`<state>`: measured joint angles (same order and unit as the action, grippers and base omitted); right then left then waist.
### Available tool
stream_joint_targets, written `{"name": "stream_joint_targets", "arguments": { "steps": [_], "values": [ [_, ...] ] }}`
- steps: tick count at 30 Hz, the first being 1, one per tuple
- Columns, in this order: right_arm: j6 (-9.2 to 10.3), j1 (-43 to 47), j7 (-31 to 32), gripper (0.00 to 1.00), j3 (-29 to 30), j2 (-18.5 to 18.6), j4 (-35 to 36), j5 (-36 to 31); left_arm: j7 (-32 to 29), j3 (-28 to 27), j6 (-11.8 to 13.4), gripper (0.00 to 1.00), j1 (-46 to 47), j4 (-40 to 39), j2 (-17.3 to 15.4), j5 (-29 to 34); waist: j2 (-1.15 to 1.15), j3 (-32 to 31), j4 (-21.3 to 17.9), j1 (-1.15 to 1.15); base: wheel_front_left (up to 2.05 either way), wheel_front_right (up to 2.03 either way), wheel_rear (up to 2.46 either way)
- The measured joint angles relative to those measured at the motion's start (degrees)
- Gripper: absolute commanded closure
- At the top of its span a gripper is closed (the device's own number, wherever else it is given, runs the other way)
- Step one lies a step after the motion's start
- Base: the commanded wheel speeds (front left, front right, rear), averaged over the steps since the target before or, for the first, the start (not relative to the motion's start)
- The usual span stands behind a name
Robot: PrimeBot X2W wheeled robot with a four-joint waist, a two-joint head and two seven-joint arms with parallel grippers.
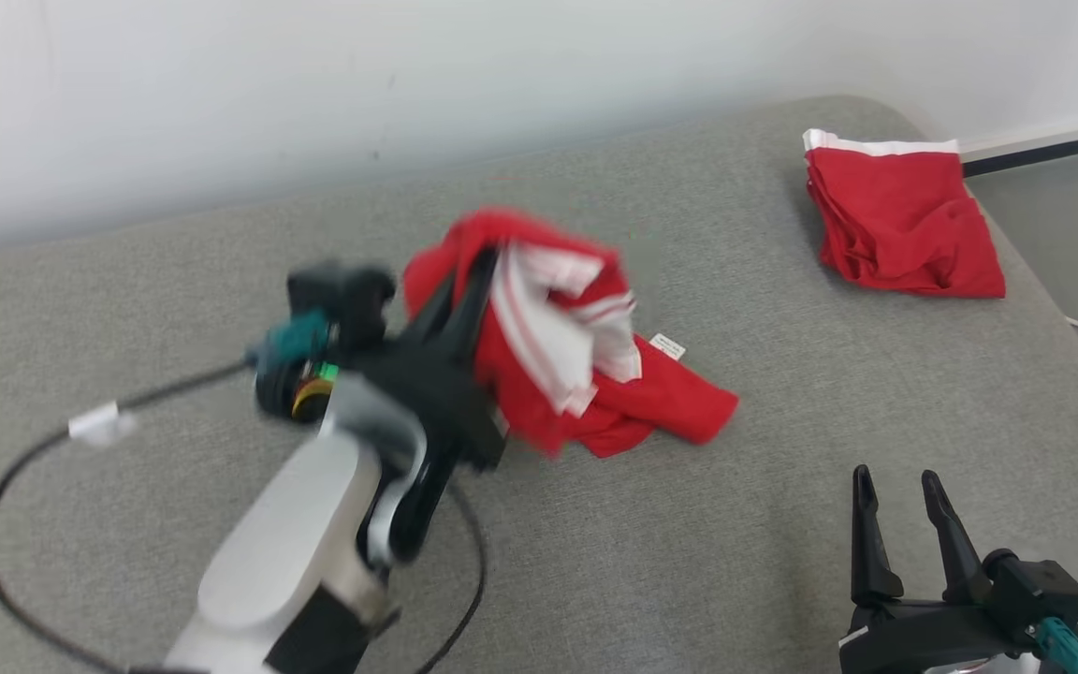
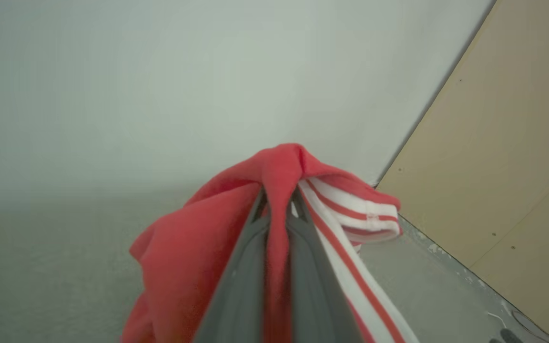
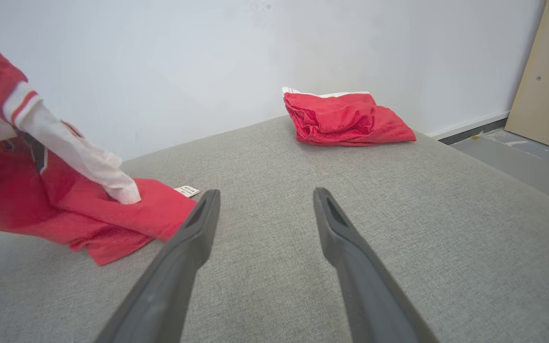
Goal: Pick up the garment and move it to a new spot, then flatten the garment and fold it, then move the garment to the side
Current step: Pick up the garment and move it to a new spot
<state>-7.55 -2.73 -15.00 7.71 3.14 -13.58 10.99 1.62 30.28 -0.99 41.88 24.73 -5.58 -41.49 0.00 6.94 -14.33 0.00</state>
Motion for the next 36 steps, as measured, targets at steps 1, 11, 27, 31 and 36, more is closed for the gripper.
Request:
{"name": "stream_joint_targets", "arguments": {
  "steps": [1,11,27,31,36],
  "values": [
    [0.00,-0.09,0.00,0.00,-0.04,-0.02,-0.04,-0.01,0.60,0.12,0.05,1.00,-1.53,0.66,-0.60,0.13,0.00,0.11,0.19,0.00,0.00,0.00,0.00],
    [0.00,-0.41,0.00,0.00,-0.26,0.71,-0.81,-0.11,4.58,-2.48,0.96,1.00,-11.55,8.32,-2.54,-2.96,0.00,0.43,1.58,0.00,0.00,0.00,0.00],
    [0.00,3.13,0.00,0.00,0.21,2.53,-0.69,0.13,12.23,-1.87,1.13,0.00,-15.36,1.32,-6.24,2.13,-0.01,-4.67,7.21,0.00,0.00,0.00,0.00],
    [0.00,3.52,0.00,0.00,0.32,2.54,-0.22,0.24,12.91,-3.45,2.36,0.00,-16.92,-2.11,-8.94,3.77,0.00,-5.62,8.90,0.00,0.00,0.00,0.00],
    [0.00,3.91,-0.09,0.00,0.83,2.23,0.73,0.41,13.28,-6.92,4.57,0.00,-21.69,-7.02,-13.48,6.94,0.00,-6.85,11.50,0.00,0.00,0.00,0.00]
  ]
}}
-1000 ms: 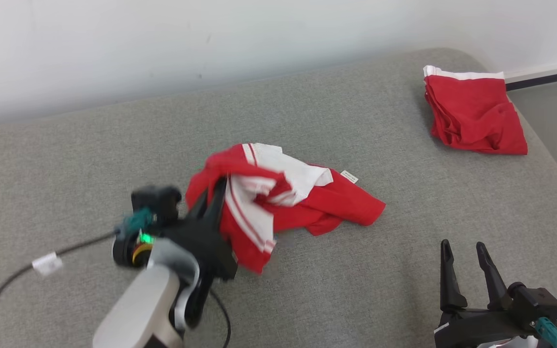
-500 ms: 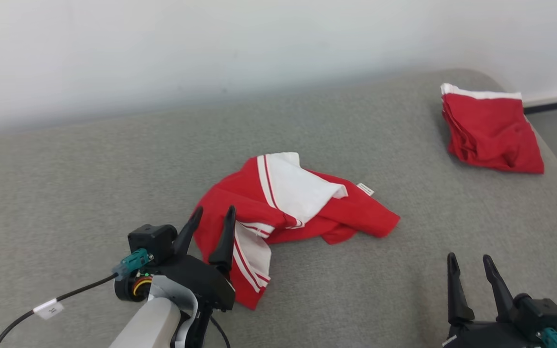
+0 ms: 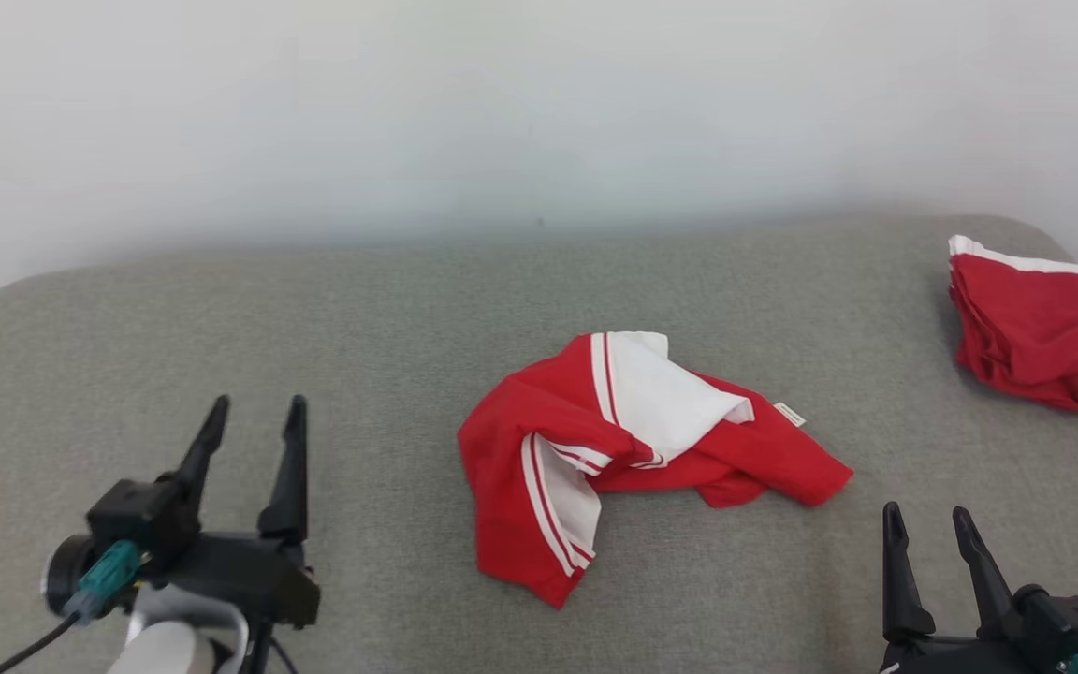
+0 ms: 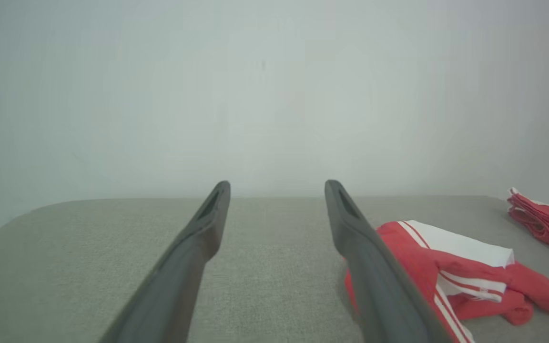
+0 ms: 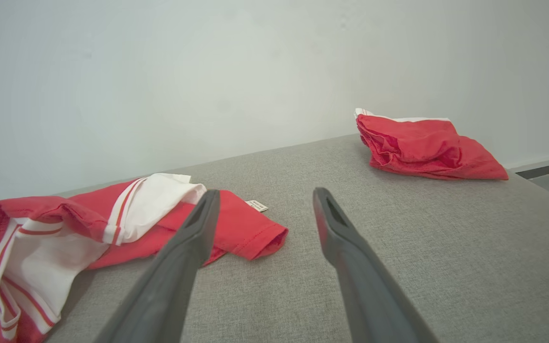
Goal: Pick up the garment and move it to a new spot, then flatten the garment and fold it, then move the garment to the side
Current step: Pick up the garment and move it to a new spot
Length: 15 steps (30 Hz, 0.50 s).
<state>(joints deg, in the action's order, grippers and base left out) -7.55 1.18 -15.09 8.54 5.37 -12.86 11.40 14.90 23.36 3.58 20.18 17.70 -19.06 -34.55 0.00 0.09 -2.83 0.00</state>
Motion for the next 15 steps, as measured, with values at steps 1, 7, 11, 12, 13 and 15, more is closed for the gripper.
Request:
{"name": "stream_joint_targets", "arguments": {
  "steps": [1,7,11,12,13,15],
  "values": [
    [0.00,0.07,0.00,0.00,0.03,-0.04,0.11,0.02,0.08,-0.88,0.51,0.00,-1.04,-1.04,-0.62,0.55,0.00,-0.21,0.48,0.00,0.00,0.00,0.00],
    [0.00,0.54,0.00,0.00,-0.21,-0.27,0.99,0.12,0.13,-6.55,1.47,0.00,-7.75,-8.09,-2.45,5.79,0.00,-1.17,2.85,0.00,0.00,0.00,0.00],
    [0.00,0.66,-0.02,0.00,-0.74,-0.30,2.32,0.45,0.13,-9.89,0.96,0.00,-12.48,-10.95,-2.12,8.01,0.00,-1.60,3.90,0.00,0.00,0.00,0.00],
    [0.00,0.87,-0.02,0.00,-0.85,-0.32,2.50,0.53,0.13,-10.49,0.87,0.00,-13.52,-11.50,-1.86,8.62,0.00,-1.70,4.10,0.00,0.00,0.00,0.00],
    [0.00,1.10,-0.01,0.00,-0.90,-0.32,2.58,0.57,0.13,-11.14,0.56,0.00,-14.33,-11.85,-1.52,9.46,0.00,-1.79,4.29,0.00,0.00,0.00,0.00],
    [0.00,1.31,-0.01,0.00,-1.01,-0.33,2.59,0.66,0.13,-12.38,0.04,0.00,-15.68,-12.48,-0.71,10.40,0.00,-1.96,4.62,0.00,0.00,0.00,0.00]
  ]
}}
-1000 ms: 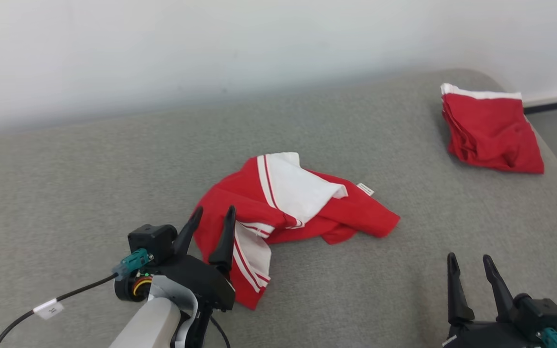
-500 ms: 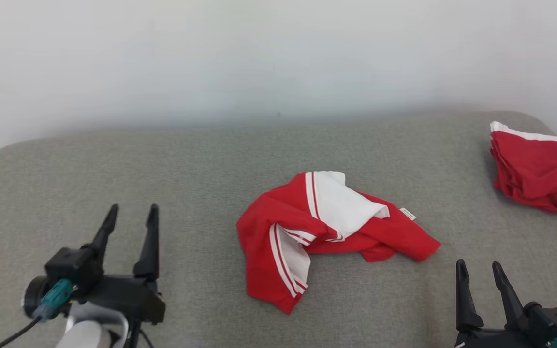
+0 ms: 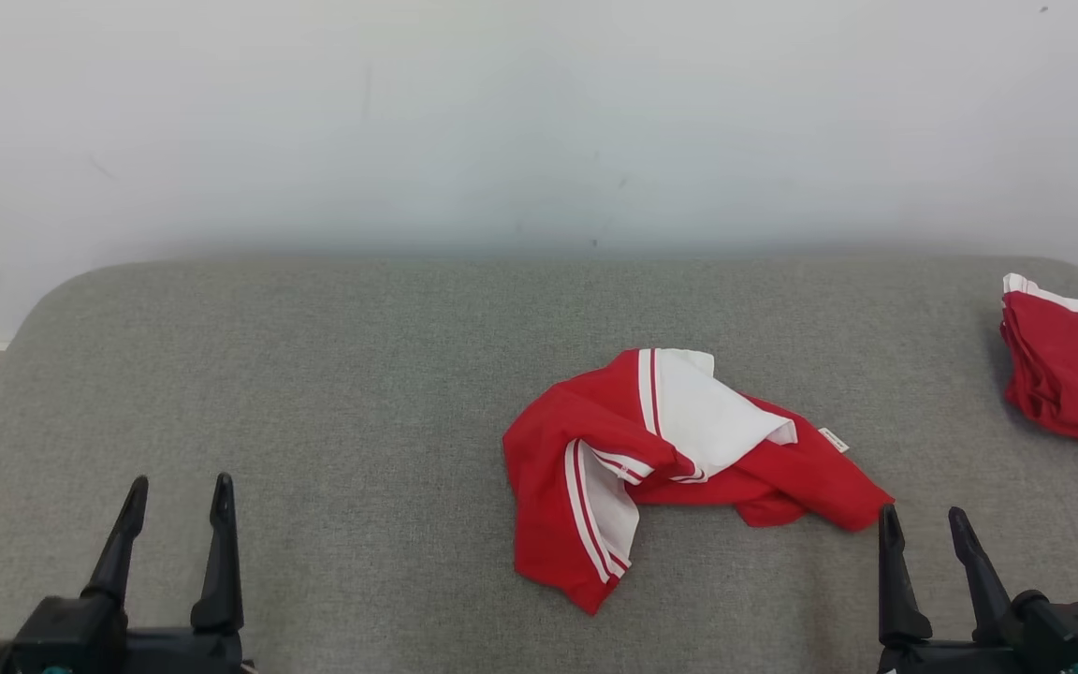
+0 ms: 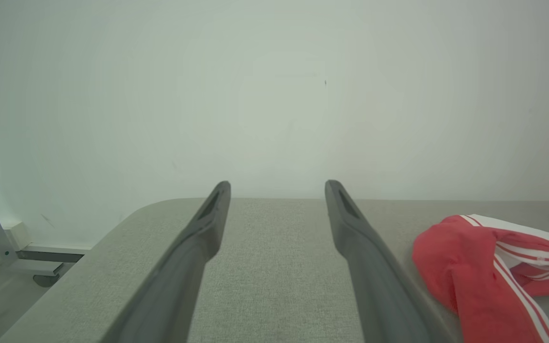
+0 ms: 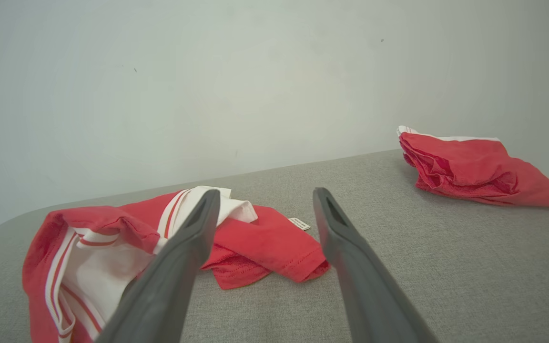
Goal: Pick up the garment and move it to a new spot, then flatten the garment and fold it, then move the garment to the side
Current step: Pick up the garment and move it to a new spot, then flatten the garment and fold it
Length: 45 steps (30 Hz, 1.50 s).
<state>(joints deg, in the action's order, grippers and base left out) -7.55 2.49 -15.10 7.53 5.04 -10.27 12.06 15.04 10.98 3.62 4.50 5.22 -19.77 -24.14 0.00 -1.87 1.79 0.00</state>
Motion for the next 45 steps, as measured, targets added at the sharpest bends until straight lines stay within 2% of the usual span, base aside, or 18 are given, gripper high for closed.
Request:
{"name": "stream_joint_targets", "arguments": {
  "steps": [6,14,21,34,45],
  "values": [
    [0.00,0.56,0.00,0.00,-1.18,-0.24,0.12,0.03,0.01,-3.91,-2.18,0.00,-4.16,-1.03,3.77,2.83,0.00,-0.46,0.07,0.00,0.00,0.00,0.00],
    [0.00,1.16,-0.01,0.00,-2.04,0.15,-0.74,0.71,0.01,-7.17,-5.80,0.00,-7.40,2.32,7.86,6.13,0.00,-0.66,-0.65,0.00,0.00,0.00,0.00],
    [0.00,1.37,-0.01,0.00,-2.29,0.13,-1.25,0.73,0.01,-9.85,-8.08,0.00,-7.93,4.07,9.72,8.40,0.00,-0.32,-0.74,0.00,0.00,0.00,0.00],
    [0.00,1.61,-0.01,0.00,-2.63,-0.12,-1.89,0.98,0.00,-13.12,-10.16,0.00,-7.93,4.19,11.66,11.43,0.00,0.01,-0.71,0.01,0.00,0.00,0.00],
    [0.00,1.61,-0.01,0.00,-2.59,-0.08,-2.19,0.96,0.01,-14.83,-10.69,0.00,-7.93,4.12,12.66,12.56,0.00,0.07,-0.71,0.01,0.00,0.00,0.00]
  ]
}}
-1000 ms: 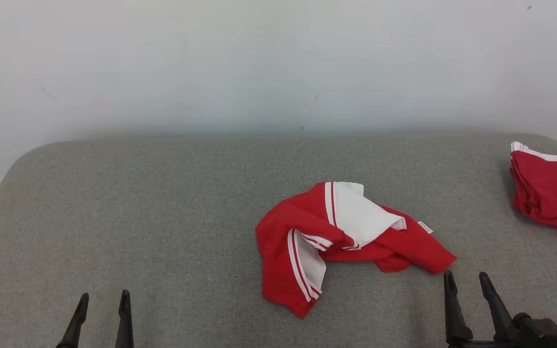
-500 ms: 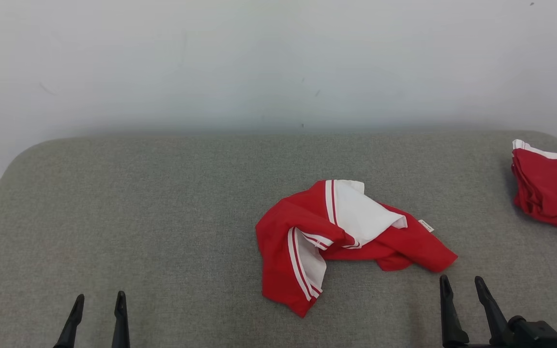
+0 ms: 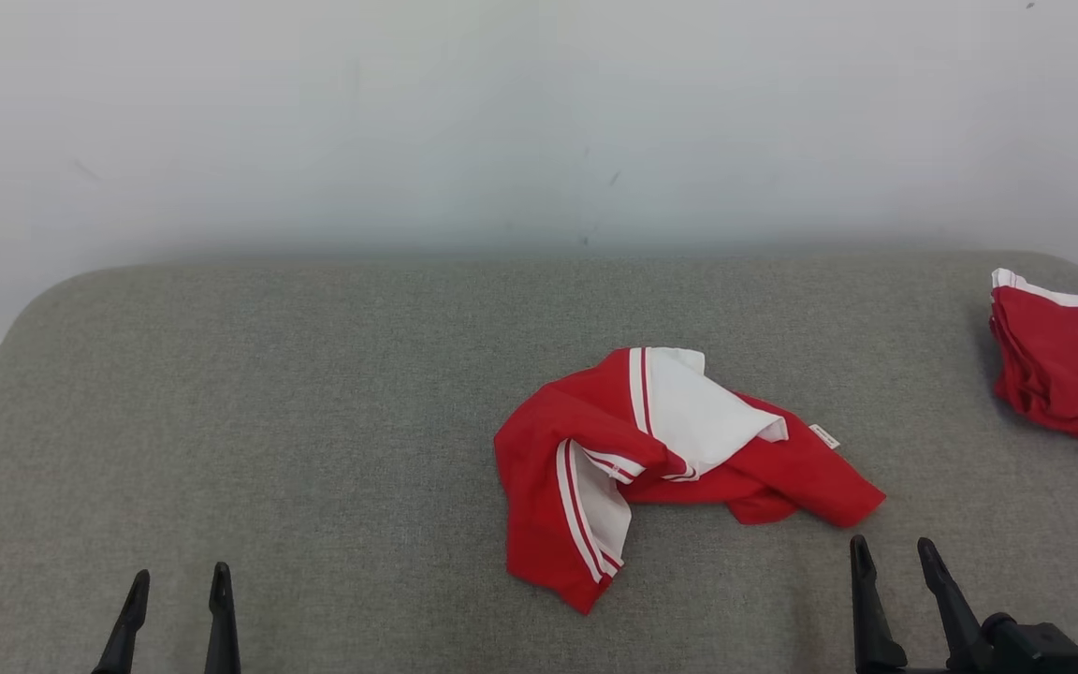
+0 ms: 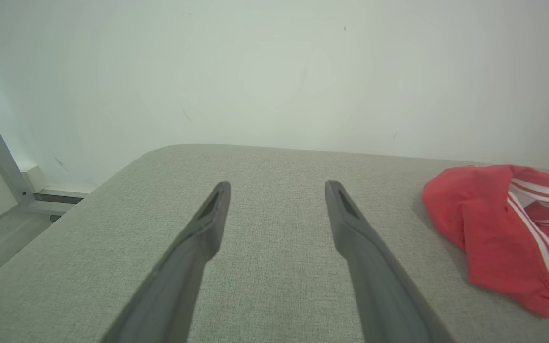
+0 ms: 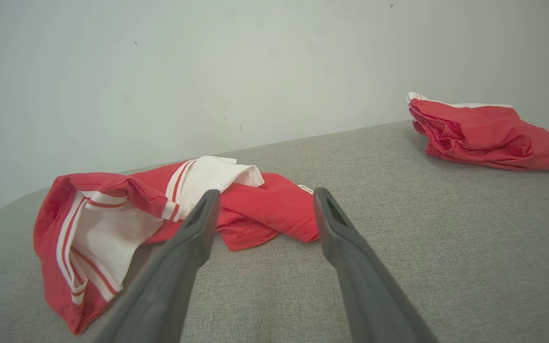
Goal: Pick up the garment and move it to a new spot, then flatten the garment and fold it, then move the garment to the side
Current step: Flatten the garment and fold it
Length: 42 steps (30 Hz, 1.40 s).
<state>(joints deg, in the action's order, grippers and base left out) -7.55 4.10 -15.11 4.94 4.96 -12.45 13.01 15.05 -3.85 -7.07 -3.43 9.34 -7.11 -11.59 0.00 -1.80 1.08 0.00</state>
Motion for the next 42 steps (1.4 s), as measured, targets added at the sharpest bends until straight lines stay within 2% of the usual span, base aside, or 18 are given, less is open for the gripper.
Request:
{"name": "stream_joint_targets", "arguments": {
  "steps": [11,16,24,30,42],
  "values": [
    [0.00,-0.02,0.00,0.00,-0.03,0.09,-0.13,0.00,-0.01,-0.76,-0.09,0.00,0.19,-0.04,0.46,1.09,0.00,0.00,-0.35,0.00,0.00,0.00,0.00],
    [0.00,-0.03,0.01,0.00,0.10,0.14,-0.12,0.01,0.00,2.08,-0.33,0.00,3.17,-0.45,1.23,1.59,0.00,0.17,-0.57,0.00,0.00,0.00,0.00],
    [0.00,-0.42,0.01,0.00,-0.42,0.07,-0.25,0.03,0.00,10.25,-0.43,0.00,10.62,2.38,2.03,1.48,0.00,0.89,-1.96,0.00,0.00,0.00,0.00],
    [0.00,-1.06,0.00,0.00,-0.84,0.03,-0.87,0.25,0.00,17.33,-0.44,0.00,14.94,8.59,2.93,-0.48,0.00,1.70,-4.14,0.00,0.00,0.00,0.00],
    [0.00,-2.79,0.01,0.00,-0.07,-0.58,-0.20,0.34,0.00,27.02,-0.44,0.00,18.19,20.48,3.87,-0.63,0.00,5.46,-9.43,0.00,0.00,0.00,0.00]
  ]
}}
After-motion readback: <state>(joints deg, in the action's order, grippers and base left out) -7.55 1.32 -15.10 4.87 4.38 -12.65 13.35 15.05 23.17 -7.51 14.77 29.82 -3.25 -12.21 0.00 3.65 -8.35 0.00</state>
